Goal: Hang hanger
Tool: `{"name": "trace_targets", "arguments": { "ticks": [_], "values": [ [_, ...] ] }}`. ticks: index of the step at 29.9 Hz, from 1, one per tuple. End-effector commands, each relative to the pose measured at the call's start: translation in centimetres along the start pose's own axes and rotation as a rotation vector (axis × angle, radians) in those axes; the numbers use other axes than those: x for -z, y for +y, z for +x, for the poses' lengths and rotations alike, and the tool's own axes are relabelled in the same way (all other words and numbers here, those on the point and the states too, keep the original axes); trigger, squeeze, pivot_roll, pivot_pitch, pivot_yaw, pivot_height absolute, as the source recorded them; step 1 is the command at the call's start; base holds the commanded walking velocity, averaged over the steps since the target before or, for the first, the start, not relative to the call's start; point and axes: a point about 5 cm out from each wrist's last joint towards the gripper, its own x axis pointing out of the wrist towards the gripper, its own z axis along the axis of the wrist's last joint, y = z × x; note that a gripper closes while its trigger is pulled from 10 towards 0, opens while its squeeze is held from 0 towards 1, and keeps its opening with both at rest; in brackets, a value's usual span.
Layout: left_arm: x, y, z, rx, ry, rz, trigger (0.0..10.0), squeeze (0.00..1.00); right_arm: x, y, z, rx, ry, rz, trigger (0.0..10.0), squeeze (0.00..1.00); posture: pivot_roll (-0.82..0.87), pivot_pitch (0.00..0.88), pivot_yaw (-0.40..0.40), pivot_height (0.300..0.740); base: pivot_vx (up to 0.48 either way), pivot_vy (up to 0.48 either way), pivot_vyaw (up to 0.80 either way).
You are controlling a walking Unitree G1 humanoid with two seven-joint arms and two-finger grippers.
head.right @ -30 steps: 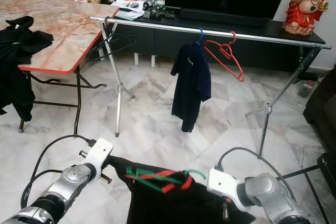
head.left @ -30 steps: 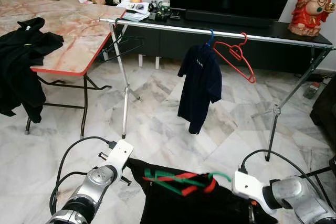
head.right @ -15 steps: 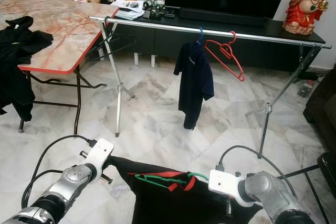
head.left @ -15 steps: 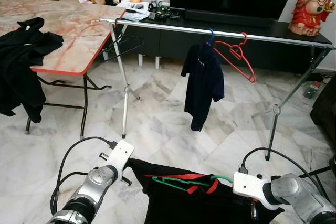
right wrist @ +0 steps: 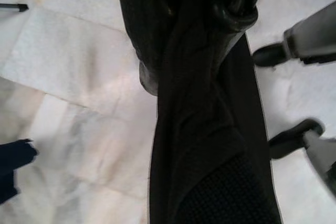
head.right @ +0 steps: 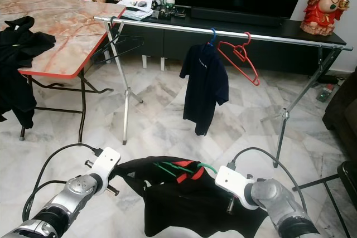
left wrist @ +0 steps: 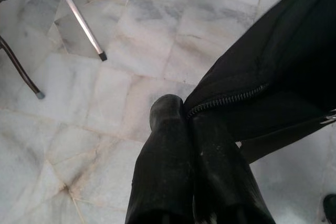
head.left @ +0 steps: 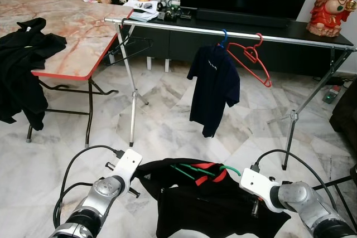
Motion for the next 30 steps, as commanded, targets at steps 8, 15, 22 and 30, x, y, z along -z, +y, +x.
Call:
{"name": "trace_targets", "arguments": {
  "ticks": [8,15,22,30],
  "values": [
    [-3.9,1.2,-0.2,0.036,-0.184,-0.131,0.0,0.00,2.6,1.8,0.5,-0.075,0.180,-0.108,0.0,0.00,0.01,0.064,-0.055,0.740,0.000,0.000,0.00],
    [-6.0,1.0,-1.1,0.187,-0.277,-0.122,0.0,0.00,2.7,2.1,1.0,-0.043,0.196,-0.089,0.0,0.00,0.02,0.061,-0.055,0.740,0.000,0.000,0.00],
    [-7.1,-1.0,-4.2,0.541,-0.299,0.136,0.0,0.00,-0.9,1.1,2.2,0.111,-0.044,0.127,0.0,0.00,0.02,0.048,-0.049,0.740,0.000,0.000,0.00],
    [-7.7,-4.0,-7.2,0.819,-0.300,0.220,6.2,0.00,-4.4,1.1,3.1,0.117,-0.220,0.209,0.0,0.00,0.03,0.048,-0.050,0.740,0.000,0.000,0.00]
  ]
}}
